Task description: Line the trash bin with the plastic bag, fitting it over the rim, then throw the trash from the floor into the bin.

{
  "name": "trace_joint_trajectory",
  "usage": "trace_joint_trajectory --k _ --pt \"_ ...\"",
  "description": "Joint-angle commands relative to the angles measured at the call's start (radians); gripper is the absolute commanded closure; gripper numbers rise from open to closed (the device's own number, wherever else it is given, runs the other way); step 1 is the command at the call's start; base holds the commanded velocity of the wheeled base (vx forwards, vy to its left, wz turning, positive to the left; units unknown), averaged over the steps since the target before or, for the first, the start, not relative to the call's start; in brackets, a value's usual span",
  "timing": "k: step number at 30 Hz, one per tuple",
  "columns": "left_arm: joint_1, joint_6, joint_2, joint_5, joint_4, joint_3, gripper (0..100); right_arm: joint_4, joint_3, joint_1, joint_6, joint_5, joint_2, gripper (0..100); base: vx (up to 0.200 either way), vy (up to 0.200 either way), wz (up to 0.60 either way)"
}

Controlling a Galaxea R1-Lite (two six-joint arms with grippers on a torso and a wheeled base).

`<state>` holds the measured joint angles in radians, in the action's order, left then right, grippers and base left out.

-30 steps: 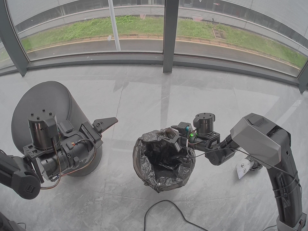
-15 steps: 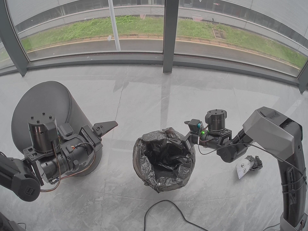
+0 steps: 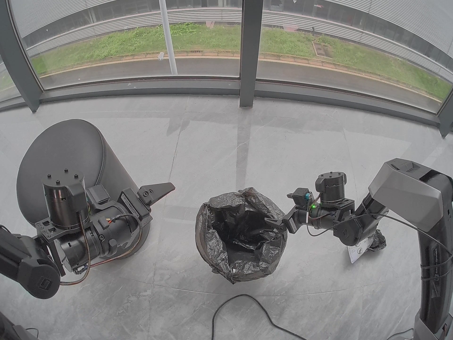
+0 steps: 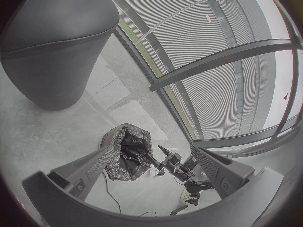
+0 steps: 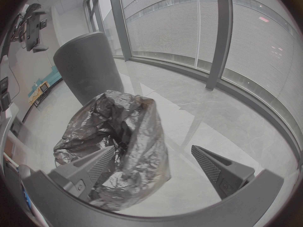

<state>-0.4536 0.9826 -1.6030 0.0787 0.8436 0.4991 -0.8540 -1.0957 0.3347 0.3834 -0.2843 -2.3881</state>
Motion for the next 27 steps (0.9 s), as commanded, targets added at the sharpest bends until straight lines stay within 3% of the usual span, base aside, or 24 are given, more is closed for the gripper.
trace_joint_trajectory --k 1,6,17,22,27 --pt "0.001 -0.001 -0.002 0.001 0.002 -0.013 0 0.0 -0.018 -0.04 -0.001 0.0 -0.003 0 0.0 0.0 0.0" --pt "0.001 -0.002 -0.012 0.004 0.0 -0.011 0 -0.002 -0.016 -0.088 -0.001 -0.004 0.0 0 0.0 0.0 0.0" --pt "0.0 0.002 -0.038 0.001 0.005 -0.001 0 -0.002 0.008 -0.085 0.0 -0.01 0.02 0 0.0 0.0 0.0" --pt "0.0 0.025 -0.043 0.004 0.006 0.006 0 -0.003 0.085 -0.034 0.0 -0.015 0.09 0 0.0 0.0 0.0" --pt "-0.008 0.116 -0.043 0.0 0.012 0.052 0 -0.003 0.102 0.024 -0.001 -0.015 0.11 0 -0.2 0.0 0.0"
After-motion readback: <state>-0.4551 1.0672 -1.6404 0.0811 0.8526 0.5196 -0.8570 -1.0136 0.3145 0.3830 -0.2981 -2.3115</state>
